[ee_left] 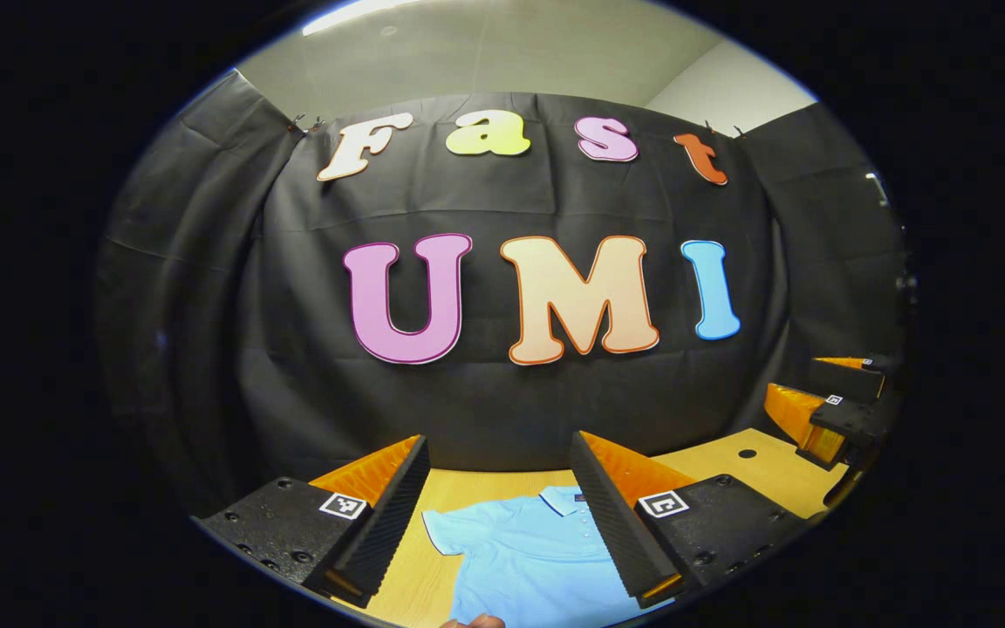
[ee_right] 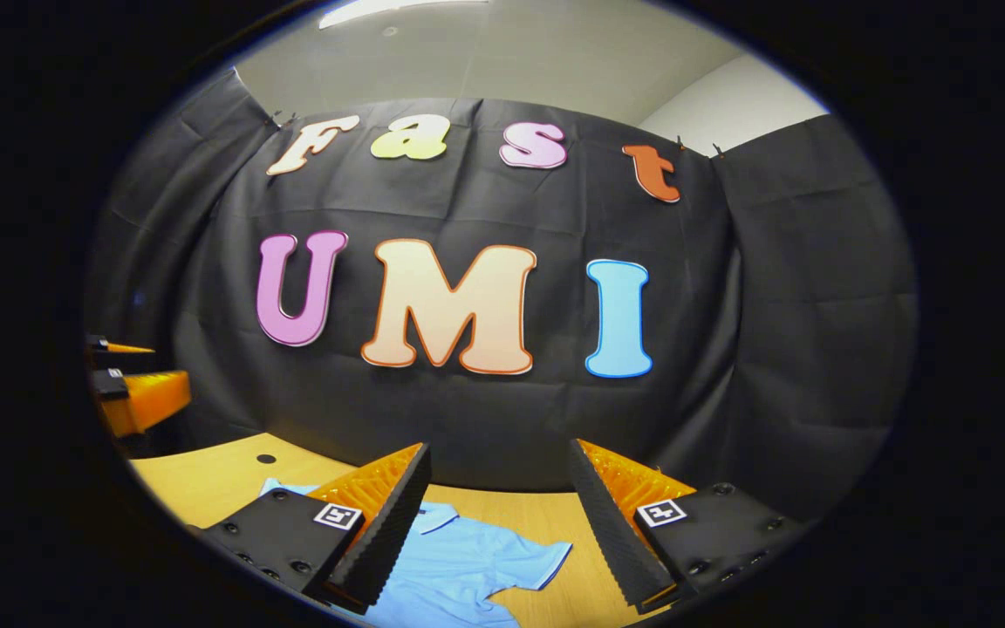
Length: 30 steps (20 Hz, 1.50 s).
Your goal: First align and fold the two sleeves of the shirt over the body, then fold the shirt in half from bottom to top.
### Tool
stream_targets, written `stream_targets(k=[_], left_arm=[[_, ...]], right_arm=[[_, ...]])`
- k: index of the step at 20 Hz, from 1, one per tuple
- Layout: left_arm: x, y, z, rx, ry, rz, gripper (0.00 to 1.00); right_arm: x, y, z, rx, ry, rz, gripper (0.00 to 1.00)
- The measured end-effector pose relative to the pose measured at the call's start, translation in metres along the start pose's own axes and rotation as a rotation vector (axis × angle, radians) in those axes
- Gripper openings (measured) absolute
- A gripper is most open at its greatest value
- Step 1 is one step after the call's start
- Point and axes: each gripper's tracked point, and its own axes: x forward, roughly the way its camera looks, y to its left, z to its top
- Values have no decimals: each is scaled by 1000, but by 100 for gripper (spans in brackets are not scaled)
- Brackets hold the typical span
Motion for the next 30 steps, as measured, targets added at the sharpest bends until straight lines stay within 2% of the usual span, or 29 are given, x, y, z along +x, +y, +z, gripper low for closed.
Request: stream_targets(k=[4,9,14,26,30], left_arm=[[5,13,-8,6,13,19,96],[11,29,-18,22,35,38,96],[17,40,-27,31,53,45,96],[29,57,-44,52,84,51,94],[32,61,-46,62,87,56,95]], right_arm=[[36,-19,-35,-19,60,-48,98],[74,-39,-94,-35,187,-95,98],[99,-47,-157,-61,313,-113,99],[103,-69,-321,11,718,-164,99],[92,-67,-353,76,844,-169,100]])
